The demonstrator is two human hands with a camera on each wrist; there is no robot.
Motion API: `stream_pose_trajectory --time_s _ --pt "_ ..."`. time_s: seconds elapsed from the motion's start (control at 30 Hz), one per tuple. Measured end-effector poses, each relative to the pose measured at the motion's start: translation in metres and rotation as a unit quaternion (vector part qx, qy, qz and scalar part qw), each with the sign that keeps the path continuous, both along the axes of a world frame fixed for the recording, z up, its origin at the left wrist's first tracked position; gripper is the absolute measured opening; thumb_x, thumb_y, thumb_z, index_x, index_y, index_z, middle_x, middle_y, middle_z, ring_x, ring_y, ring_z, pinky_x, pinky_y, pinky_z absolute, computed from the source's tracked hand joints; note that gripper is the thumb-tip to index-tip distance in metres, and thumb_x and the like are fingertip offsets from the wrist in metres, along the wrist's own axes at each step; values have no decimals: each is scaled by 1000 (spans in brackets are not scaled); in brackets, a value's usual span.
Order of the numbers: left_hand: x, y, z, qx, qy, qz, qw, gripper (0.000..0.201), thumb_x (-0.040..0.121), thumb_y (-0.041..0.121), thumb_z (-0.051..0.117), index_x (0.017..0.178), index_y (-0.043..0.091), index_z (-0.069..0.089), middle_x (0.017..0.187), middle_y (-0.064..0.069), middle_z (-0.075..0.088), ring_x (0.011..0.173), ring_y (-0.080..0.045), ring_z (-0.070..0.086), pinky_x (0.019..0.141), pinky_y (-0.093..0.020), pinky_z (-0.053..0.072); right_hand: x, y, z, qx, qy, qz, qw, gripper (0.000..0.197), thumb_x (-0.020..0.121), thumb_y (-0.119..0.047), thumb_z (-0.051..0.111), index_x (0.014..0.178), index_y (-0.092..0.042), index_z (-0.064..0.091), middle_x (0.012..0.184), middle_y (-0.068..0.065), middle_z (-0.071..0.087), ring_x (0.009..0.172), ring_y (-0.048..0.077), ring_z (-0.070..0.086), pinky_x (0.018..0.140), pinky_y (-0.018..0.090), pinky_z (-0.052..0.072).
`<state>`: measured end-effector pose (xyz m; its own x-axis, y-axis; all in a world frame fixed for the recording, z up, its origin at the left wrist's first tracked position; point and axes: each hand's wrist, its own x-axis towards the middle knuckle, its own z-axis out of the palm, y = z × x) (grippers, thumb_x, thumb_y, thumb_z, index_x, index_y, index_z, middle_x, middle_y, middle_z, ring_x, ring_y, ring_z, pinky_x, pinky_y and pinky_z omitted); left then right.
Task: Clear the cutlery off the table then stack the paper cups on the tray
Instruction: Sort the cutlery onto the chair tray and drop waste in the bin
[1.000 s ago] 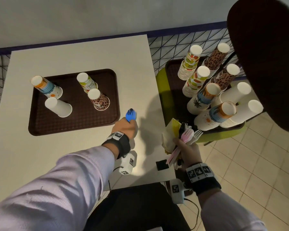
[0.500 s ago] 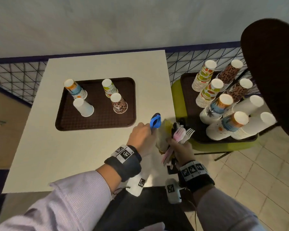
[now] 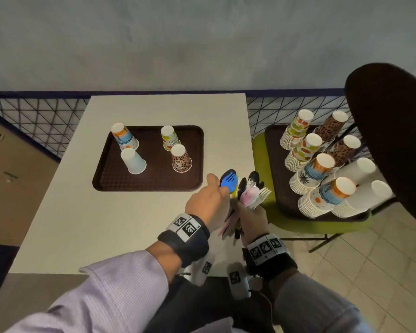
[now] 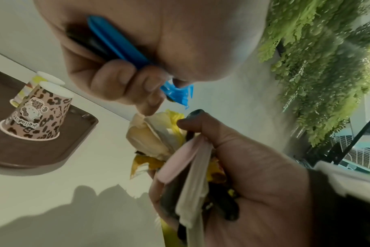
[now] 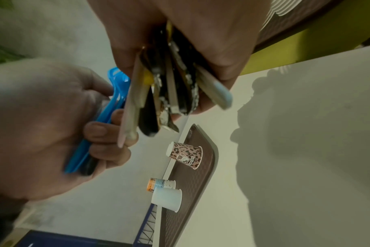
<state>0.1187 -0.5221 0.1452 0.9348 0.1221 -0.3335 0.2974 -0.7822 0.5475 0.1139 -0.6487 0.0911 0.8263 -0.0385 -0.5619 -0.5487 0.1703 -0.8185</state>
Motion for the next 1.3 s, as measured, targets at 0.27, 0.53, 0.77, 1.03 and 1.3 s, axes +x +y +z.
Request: stream_pose_trajectory --time_s 0.27,0.53,0.77,1.03,1.3 --pt "-10 -2 3 -44 -65 13 997 17 107 32 38 116 23 48 114 -7 60 87 -35 63 79 -46 53 -5 5 9 51 -21 -6 998 14 90 -13 72 104 -9 70 77 12 72 63 23 68 51 30 54" --pt "-17 12 -6 -19 -162 -34 986 27 105 38 46 122 31 66 106 4 55 91 -21 60 81 -38 53 -5 12 13 112 -50 -23 992 24 94 -19 70 115 -8 67 84 16 70 61 25 68 47 32 53" --pt "-16 14 -11 -44 -119 -6 992 25 101 51 51 107 40 73 96 5 41 80 -17 55 77 -36 55 1 21 15 115 -55 -30 991 30 94 -23 70 117 -4 65 92 17 71 69 23 70 51 32 54" --pt "-16 6 -24 -86 -177 -57 979 31 101 27 44 75 16 58 90 -2 41 74 -22 48 57 -40 47 13 22 14 123 -3 -65 990 21 91 -19 74 105 -5 68 79 17 67 69 29 69 59 36 55" --pt "-15 15 -26 -139 -171 -64 973 24 103 29 58 98 13 74 91 4 50 78 -6 53 66 -17 44 19 17 15 108 13 -62 992 21 91 -16 71 105 -1 66 77 19 66 59 31 65 49 34 52"
